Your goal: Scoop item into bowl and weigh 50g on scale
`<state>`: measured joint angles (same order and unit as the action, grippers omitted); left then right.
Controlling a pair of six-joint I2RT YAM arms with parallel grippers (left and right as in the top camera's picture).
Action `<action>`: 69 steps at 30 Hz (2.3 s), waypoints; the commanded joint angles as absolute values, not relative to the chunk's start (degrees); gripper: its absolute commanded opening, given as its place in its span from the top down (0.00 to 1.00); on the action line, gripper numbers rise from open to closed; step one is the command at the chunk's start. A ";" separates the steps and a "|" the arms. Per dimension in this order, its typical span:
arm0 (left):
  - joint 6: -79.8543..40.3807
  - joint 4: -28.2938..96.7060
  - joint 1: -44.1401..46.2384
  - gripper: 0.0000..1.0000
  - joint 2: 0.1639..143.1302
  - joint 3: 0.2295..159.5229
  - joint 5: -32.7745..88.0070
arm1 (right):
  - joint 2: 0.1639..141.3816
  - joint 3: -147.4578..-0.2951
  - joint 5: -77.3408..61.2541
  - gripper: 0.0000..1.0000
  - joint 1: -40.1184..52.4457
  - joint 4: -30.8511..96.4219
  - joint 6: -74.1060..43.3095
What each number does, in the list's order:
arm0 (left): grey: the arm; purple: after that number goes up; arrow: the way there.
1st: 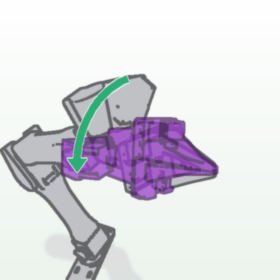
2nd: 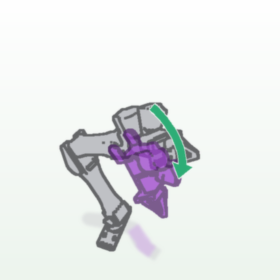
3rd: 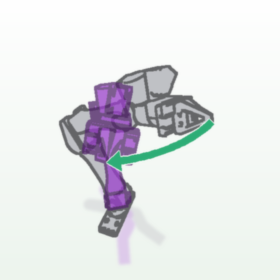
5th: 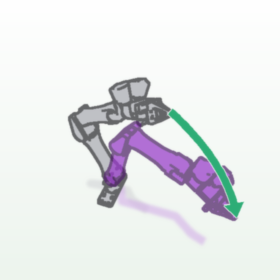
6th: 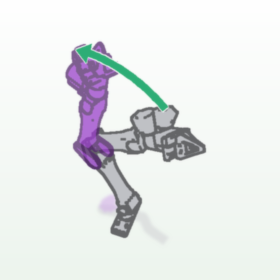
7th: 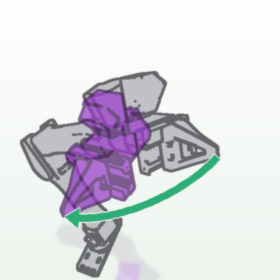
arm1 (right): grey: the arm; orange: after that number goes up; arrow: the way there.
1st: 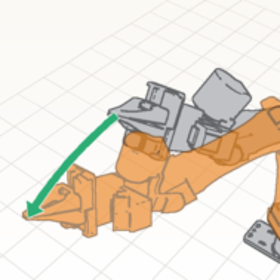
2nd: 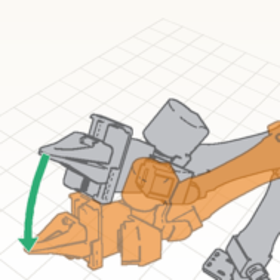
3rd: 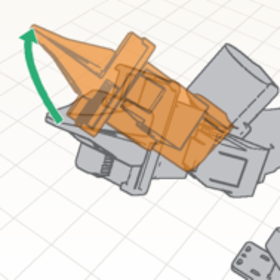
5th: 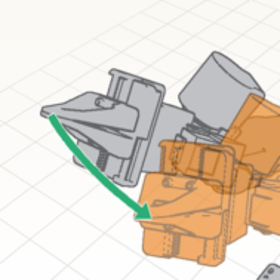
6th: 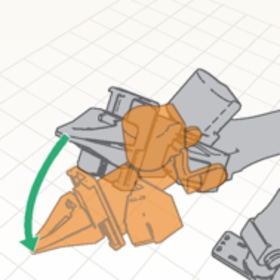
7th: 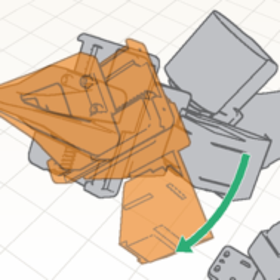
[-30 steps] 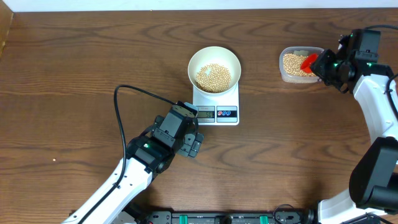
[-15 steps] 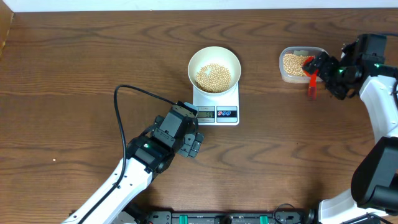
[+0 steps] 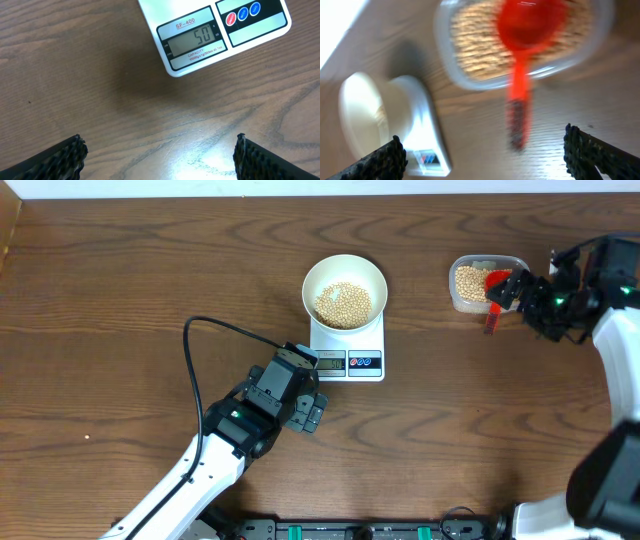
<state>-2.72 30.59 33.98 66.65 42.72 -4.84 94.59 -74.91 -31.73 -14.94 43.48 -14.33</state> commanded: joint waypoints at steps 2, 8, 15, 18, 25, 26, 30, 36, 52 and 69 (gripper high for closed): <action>-1.93 30.55 34.15 0.04 66.98 42.44 -4.99 | 83.13 -75.81 -40.47 0.01 -14.09 48.25 -3.16; -1.96 30.55 34.15 0.04 66.98 42.44 -4.99 | 68.23 -75.81 -37.04 0.01 -13.65 61.04 -2.57; -1.93 30.57 34.15 0.04 66.98 42.44 -4.99 | 56.86 -75.81 -27.24 0.01 -13.61 64.49 -2.48; -1.96 30.55 34.15 0.04 66.98 42.44 -4.99 | 53.84 -75.81 -17.69 0.01 -13.61 64.51 -2.46; -1.93 30.55 34.15 0.04 66.98 42.44 -4.99 | 53.15 -75.81 -13.45 0.01 -13.61 64.18 0.56; -1.93 30.55 34.15 0.04 66.98 42.44 -4.99 | 53.23 -75.79 -13.50 0.01 -13.61 64.07 1.37; -1.93 30.55 34.15 0.04 66.98 42.44 -4.99 | 53.36 -75.55 -13.47 0.01 -13.61 64.64 2.02; -1.96 30.55 34.15 0.04 66.98 42.44 -4.99 | 49.84 -69.60 -13.19 0.01 -9.30 57.60 2.92; -1.96 30.57 34.15 0.04 66.98 42.44 -4.99 | 19.14 -22.96 -5.65 0.01 -0.32 14.50 3.51; -1.93 30.55 34.15 0.04 66.98 42.44 -4.99 | 0.27 -0.32 -5.91 0.01 0.51 3.77 2.68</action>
<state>-2.72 30.55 33.98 66.70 42.61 -4.84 1.50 -0.47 -6.35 -0.27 2.98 3.16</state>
